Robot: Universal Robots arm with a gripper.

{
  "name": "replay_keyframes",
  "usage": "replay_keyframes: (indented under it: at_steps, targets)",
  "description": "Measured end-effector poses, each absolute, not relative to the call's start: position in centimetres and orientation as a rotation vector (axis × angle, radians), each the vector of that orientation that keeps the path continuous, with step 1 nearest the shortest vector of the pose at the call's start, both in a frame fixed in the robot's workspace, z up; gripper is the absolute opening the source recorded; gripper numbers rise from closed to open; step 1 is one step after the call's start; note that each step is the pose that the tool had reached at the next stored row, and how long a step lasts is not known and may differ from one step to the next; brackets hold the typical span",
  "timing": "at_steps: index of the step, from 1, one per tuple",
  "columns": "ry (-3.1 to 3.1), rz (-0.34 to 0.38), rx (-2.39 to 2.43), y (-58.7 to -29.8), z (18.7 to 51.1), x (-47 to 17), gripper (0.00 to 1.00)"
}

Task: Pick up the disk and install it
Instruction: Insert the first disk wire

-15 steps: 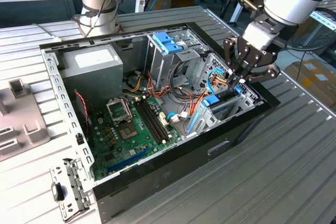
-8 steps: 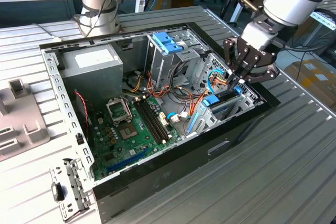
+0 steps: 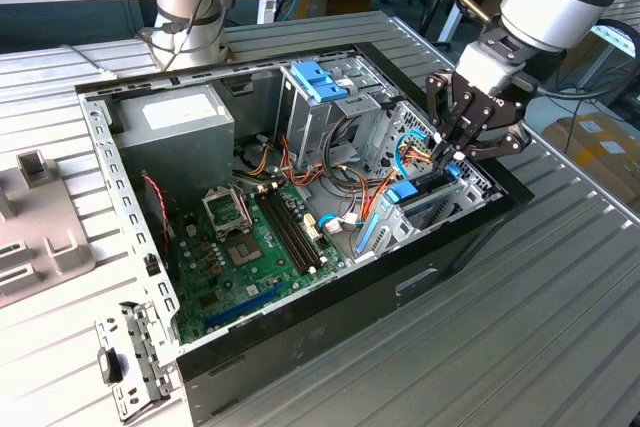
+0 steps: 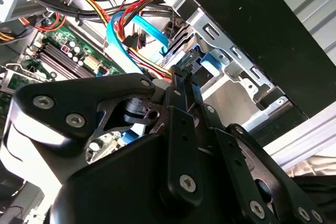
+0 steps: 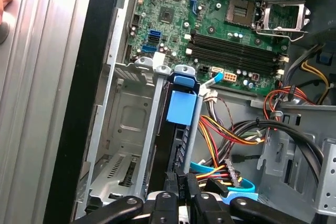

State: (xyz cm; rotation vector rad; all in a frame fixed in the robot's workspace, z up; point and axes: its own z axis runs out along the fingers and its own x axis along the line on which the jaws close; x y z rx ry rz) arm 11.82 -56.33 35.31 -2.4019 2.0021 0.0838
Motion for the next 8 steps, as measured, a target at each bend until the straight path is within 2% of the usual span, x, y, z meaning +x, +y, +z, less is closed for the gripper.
replay_keyframes:
  at_steps: [8]
  targets:
    - [2.078,0.083,-2.334,-56.39,34.9,11.82,0.18]
